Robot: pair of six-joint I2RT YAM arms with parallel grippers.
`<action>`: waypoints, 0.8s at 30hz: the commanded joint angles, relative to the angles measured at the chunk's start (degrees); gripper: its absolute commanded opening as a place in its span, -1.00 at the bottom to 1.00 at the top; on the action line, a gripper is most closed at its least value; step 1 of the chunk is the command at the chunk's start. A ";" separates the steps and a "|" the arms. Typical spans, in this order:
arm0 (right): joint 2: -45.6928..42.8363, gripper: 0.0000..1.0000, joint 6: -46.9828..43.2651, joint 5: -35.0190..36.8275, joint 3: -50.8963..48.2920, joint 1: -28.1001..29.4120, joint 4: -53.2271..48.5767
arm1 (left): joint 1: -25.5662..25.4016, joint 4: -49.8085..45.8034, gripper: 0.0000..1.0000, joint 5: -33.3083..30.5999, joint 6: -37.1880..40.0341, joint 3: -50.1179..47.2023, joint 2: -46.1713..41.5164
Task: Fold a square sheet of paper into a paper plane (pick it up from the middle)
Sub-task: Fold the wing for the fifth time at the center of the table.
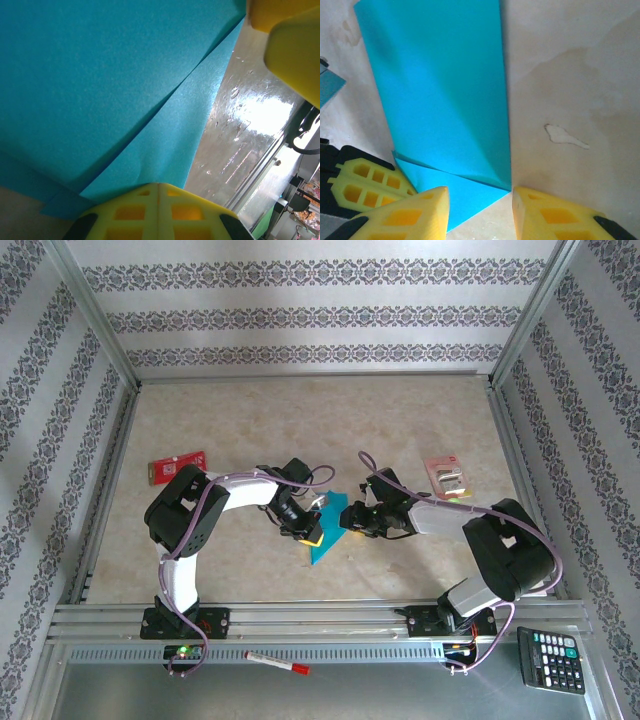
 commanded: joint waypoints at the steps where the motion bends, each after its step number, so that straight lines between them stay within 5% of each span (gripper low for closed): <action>1: 1.35 -0.24 -1.19 1.24 1.30 0.83 -1.02 | 0.59 -1.03 -0.89 0.41 0.62 -0.46 -0.48; 24: 4.17 -0.31 3.48 -5.40 2.08 0.92 7.42 | 0.59 -0.77 -0.89 0.28 0.64 -0.70 -0.53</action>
